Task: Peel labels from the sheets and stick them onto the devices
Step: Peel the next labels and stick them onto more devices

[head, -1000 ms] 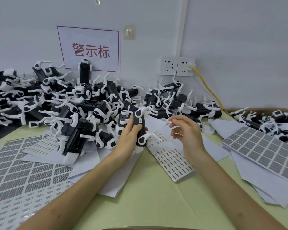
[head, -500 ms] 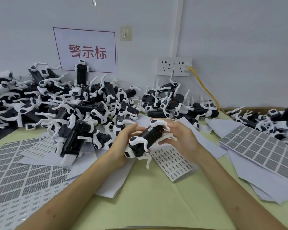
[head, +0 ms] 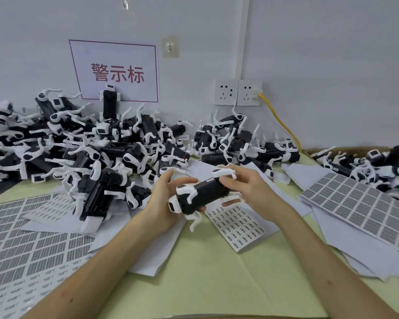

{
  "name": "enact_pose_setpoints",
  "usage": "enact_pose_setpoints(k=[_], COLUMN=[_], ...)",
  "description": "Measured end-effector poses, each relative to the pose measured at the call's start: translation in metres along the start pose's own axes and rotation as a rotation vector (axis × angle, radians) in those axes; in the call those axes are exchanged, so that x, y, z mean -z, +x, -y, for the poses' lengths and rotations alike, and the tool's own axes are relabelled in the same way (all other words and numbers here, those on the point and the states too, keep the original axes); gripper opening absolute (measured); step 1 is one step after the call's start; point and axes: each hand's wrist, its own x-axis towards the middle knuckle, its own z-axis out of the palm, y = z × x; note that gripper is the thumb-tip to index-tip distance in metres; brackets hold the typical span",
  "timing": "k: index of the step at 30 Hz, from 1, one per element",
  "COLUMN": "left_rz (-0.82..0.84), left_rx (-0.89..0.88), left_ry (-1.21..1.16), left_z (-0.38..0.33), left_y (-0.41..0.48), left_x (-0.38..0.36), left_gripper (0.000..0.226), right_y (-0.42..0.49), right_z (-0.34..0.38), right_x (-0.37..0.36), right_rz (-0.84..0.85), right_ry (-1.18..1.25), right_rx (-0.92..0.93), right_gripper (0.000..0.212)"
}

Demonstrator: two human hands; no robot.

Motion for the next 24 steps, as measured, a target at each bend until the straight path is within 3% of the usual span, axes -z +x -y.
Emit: enact_pose_setpoints(k=[5,8,10,12,14,17,24], left_rz=[-0.048,-0.199,-0.218,-0.222,-0.252,-0.285,-0.360], left_rx=[-0.197,-0.511,-0.709,-0.798,-0.848,-0.897,-0.978], left_ry=[0.191,0.526,0.668,0.702,0.740,0.817,0.930], left_z=[0.000,0.005,0.008,0.009,0.009,0.010,0.007], left_y=[0.003,0.006,0.005,0.004,0.005,0.008,0.011], left_x=[0.001,0.000,0.001,0.002,0.002,0.004,0.008], left_gripper=[0.056,0.041,0.031,0.027,0.025,0.017,0.022], right_y=[0.003,0.004,0.003,0.002,0.000,0.001,0.004], right_z=[0.001,0.006,0.010,0.016,0.019,0.015,0.009], right_x=[0.004,0.011,0.019,0.032,0.046,0.051,0.012], right_rz=[-0.192,-0.265,-0.369,-0.453,-0.434,-0.482,-0.431], right_ry=[-0.107,-0.005,0.191,0.626,0.965,0.853,0.467], right_rx=[-0.010,-0.084,-0.071,0.060,0.228,0.169,-0.095], right_gripper=[0.019,0.013,0.017,0.027,0.030,0.019,0.030])
